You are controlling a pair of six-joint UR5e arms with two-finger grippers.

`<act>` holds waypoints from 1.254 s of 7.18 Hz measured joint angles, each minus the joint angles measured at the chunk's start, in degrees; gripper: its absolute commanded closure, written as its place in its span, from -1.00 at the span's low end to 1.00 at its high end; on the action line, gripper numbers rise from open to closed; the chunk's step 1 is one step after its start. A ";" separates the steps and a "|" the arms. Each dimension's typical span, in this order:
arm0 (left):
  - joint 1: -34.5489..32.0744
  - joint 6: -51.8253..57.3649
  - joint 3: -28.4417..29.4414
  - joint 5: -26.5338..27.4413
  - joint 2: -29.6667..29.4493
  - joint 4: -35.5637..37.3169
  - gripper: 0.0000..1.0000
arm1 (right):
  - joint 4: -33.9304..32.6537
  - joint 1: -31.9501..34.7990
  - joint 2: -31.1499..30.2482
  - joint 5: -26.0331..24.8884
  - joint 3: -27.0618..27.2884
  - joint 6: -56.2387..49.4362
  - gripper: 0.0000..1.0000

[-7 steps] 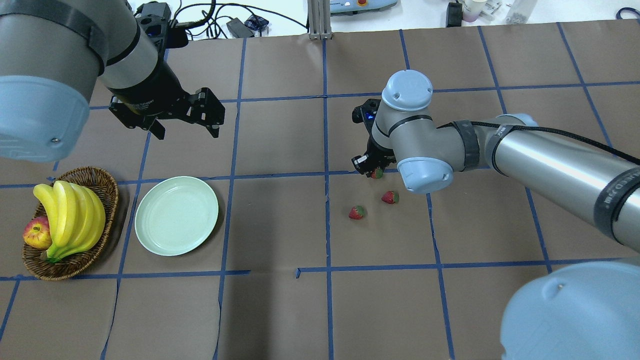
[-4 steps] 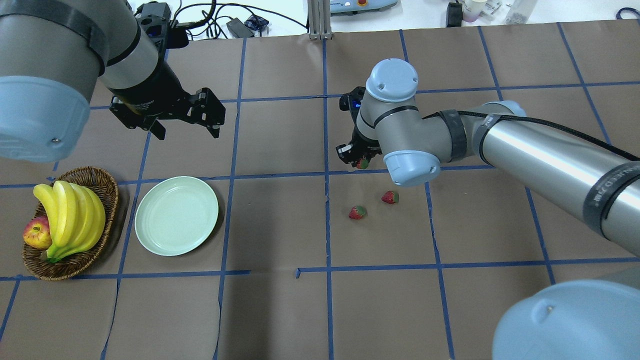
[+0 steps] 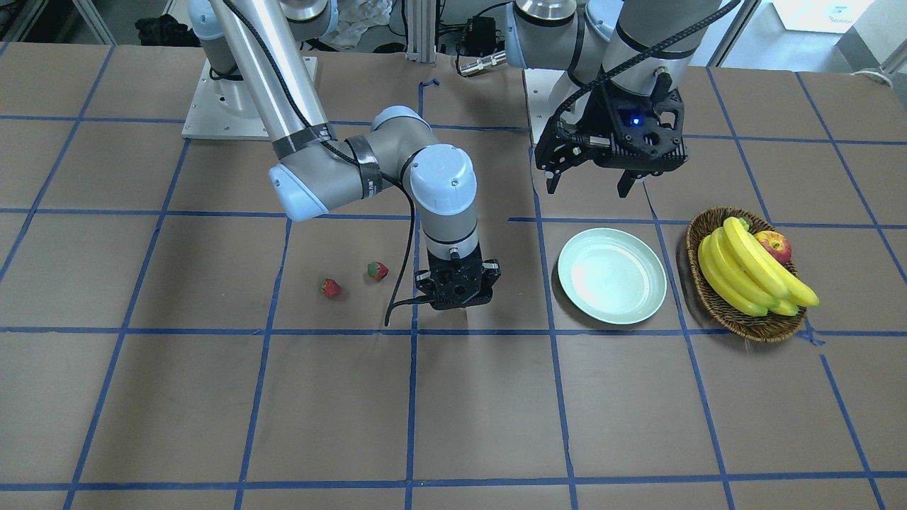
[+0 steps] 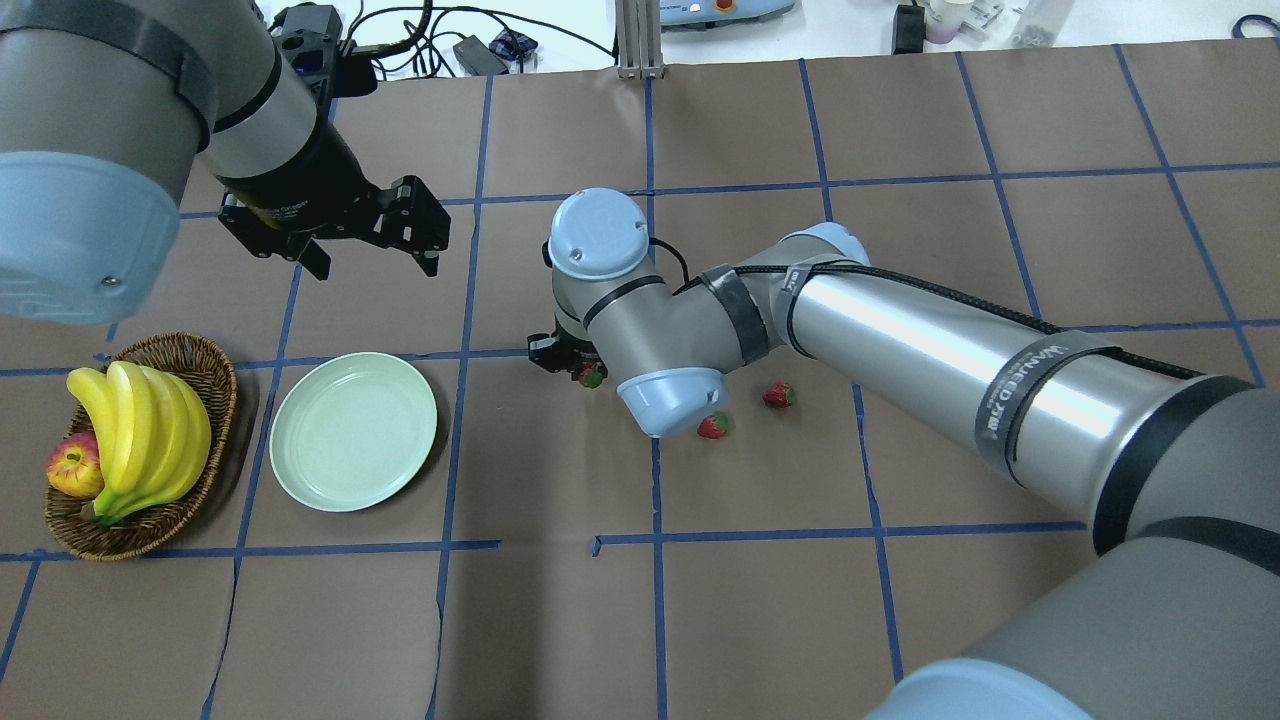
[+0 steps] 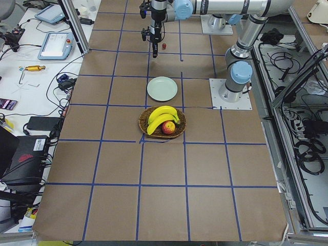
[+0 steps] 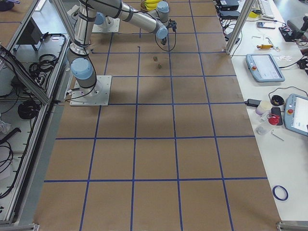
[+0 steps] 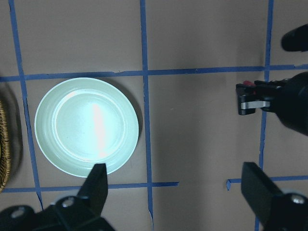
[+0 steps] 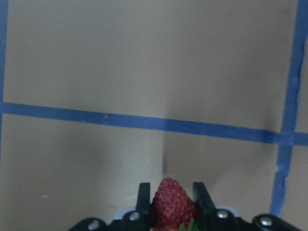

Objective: Collect all strawberries into plate
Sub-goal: 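Carry the strawberry with the right gripper toward the green plate, then lower the strawberry to the table and open the right gripper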

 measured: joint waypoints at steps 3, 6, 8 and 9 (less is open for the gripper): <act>0.00 0.08 0.00 0.06 0.07 0.06 -1.00 | 2.01 0.61 -0.85 -0.39 0.41 0.84 -1.00; 0.00 0.09 0.02 0.07 0.09 0.08 -1.00 | 10.59 -1.62 -4.86 -4.35 2.44 -3.38 -1.00; 0.00 0.09 -0.03 0.05 0.08 0.08 -1.00 | 8.63 -4.63 -6.70 -4.77 6.03 -6.35 -1.00; 0.00 0.07 -0.11 0.01 0.04 0.07 -1.00 | 7.95 -6.61 -7.97 -4.56 8.68 -9.44 -1.00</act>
